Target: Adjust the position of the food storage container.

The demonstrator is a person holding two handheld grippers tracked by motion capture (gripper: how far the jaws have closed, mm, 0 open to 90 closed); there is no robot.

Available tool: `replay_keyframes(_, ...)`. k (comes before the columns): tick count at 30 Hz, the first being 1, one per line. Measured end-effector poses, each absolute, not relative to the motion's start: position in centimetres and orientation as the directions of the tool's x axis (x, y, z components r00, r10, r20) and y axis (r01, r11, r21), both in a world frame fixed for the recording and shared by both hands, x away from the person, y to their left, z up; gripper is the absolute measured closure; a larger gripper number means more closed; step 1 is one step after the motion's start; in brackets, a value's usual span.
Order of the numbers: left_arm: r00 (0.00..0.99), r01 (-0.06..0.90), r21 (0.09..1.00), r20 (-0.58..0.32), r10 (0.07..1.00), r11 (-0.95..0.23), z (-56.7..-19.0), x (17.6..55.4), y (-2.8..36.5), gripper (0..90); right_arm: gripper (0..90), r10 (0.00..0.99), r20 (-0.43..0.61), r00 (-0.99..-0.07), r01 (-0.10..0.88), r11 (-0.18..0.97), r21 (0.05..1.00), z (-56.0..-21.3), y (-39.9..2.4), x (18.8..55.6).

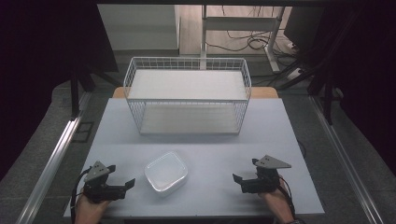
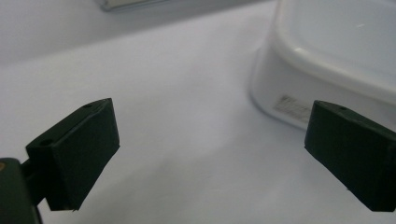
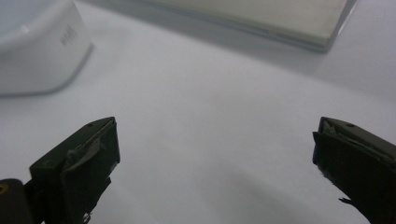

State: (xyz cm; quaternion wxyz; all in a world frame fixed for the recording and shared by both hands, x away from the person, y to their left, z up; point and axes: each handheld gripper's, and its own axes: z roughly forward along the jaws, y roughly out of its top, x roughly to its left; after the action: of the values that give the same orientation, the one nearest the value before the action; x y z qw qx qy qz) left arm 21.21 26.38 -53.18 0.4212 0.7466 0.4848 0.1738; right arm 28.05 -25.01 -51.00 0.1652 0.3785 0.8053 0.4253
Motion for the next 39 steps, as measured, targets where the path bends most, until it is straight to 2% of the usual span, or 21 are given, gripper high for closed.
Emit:
replay_keyframes(6, 0.461, 0.583, 0.786, -0.113, 0.88, -0.205, -53.1, 21.2, 26.1, 5.4, 0.6, 0.739, 0.021, -0.673, 0.46, 0.397, 0.794, -51.1, -24.6, 27.9)
replay_keyframes(12, 0.456, 0.592, 0.776, -0.1, 0.884, -0.218, -53.2, 21.3, 25.9, 3.4, 0.0, 0.761, 0.0, -0.648, 0.469, 0.399, 0.788, -51.0, -24.7, 27.9)
replay_keyframes(25, 0.482, 0.597, 0.778, -0.152, 0.863, -0.197, -52.9, 21.4, 25.7, 3.8, 1.0, 0.748, 0.018, -0.664, 0.479, 0.406, 0.779, -50.7, -24.5, 27.8)
replay_keyframes(33, 0.545, 0.578, 0.78, -0.148, 0.825, -0.241, -52.5, 21.2, 24.7, 13.5, 6.7, 0.742, -0.003, -0.67, 0.46, 0.418, 0.783, -50.1, -23.9, 27.5)
replay_keyframes(39, 0.584, 0.576, 0.774, -0.166, 0.794, -0.262, -52.3, 21.1, 23.7, 23.5, 14.6, 0.736, -0.023, -0.677, 0.445, 0.433, 0.784, -49.7, -23.5, 27.3)
